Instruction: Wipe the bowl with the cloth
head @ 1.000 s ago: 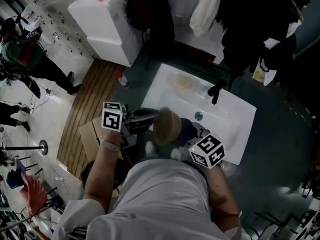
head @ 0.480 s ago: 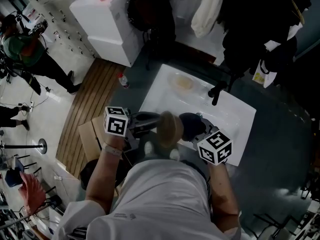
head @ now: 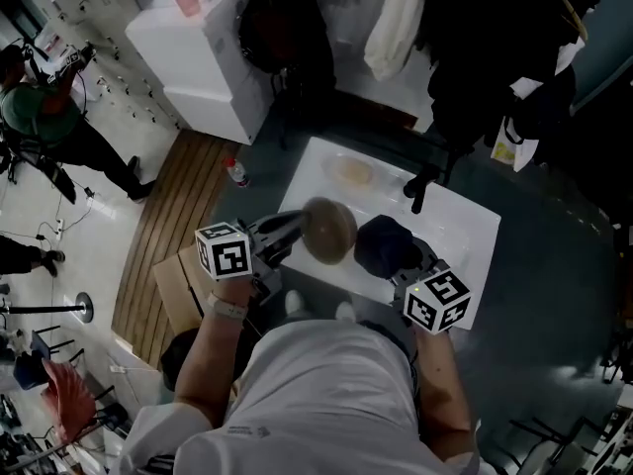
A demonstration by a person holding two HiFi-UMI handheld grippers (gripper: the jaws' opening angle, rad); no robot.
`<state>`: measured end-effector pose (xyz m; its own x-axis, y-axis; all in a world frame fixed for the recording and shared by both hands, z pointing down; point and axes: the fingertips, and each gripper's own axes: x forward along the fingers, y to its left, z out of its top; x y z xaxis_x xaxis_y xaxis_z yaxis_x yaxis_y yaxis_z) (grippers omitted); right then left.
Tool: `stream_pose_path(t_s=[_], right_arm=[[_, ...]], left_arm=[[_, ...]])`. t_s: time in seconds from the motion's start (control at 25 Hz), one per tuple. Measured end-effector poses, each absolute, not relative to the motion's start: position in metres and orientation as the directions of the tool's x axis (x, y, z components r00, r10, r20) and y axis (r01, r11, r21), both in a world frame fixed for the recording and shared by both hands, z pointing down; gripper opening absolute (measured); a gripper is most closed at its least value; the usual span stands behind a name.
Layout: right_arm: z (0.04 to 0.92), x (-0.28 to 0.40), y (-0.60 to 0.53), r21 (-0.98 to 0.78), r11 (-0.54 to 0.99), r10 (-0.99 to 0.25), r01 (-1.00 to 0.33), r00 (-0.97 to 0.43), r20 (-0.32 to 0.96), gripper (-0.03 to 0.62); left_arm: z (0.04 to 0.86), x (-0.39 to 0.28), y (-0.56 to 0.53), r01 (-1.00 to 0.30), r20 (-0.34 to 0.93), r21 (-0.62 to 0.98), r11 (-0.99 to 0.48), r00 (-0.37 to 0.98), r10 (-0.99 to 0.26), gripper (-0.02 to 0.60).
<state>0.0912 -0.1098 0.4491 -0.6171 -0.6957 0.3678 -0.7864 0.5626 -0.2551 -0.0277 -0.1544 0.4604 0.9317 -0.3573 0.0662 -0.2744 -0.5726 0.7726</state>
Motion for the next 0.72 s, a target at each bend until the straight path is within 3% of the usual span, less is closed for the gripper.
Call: stream_pose_path(t_s=[0.24, 0.72], right_arm=[[0.433, 0.12, -0.121, -0.286, 0.451, -0.817, -0.845, -0.52, 0.248, 0.069], [0.443, 0.142, -0.119, -0.317, 0.33, -0.885, -0.889, -0.409, 0.223, 0.069]], left_arm=[[0.461, -0.028, -0.176, -0.493, 0.18, 0.623, -0.607, 0.846, -0.502, 0.021], [0.46, -0.03, -0.192, -0.657, 0.205, 0.46, -0.598, 0.733, -0.648, 0.021]])
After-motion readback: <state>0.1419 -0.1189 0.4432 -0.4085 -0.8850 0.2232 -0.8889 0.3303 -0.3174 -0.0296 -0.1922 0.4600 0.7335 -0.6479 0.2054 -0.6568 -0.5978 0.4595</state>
